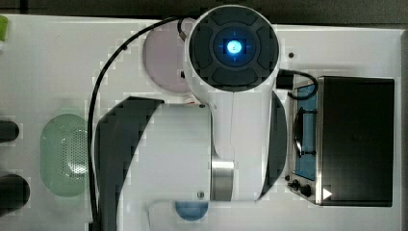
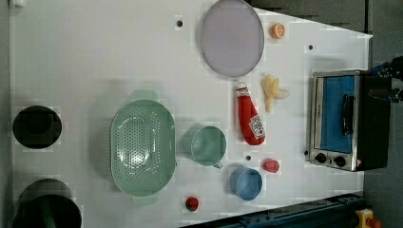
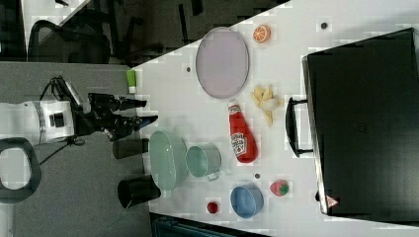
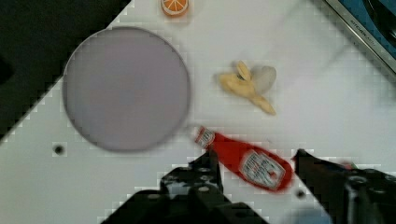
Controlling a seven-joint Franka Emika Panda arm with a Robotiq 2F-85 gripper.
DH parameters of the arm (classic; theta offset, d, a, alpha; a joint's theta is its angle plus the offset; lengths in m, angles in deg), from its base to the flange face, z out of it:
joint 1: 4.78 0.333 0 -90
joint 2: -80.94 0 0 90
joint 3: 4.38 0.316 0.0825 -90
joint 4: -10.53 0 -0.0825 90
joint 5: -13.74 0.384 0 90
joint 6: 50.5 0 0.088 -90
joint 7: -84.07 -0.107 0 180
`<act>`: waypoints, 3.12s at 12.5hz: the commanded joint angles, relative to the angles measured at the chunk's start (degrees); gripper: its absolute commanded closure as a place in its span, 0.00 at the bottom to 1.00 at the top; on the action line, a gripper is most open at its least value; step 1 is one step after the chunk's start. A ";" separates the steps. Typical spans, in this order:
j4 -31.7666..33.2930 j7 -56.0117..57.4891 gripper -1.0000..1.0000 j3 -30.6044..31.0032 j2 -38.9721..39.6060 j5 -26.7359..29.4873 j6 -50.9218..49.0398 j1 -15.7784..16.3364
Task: Pick Ketchup from the table and place it in strainer.
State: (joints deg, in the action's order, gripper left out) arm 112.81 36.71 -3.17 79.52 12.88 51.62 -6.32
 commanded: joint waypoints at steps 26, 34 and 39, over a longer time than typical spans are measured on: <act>37.64 58.06 0.00 7.40 3.47 2.28 36.46 -4.91; 37.73 57.99 0.00 7.34 16.98 1.45 50.49 -4.73; 37.88 57.96 0.04 6.91 22.54 1.45 56.48 -4.53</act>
State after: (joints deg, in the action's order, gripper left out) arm 151.19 92.78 4.18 102.90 14.42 106.48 -10.55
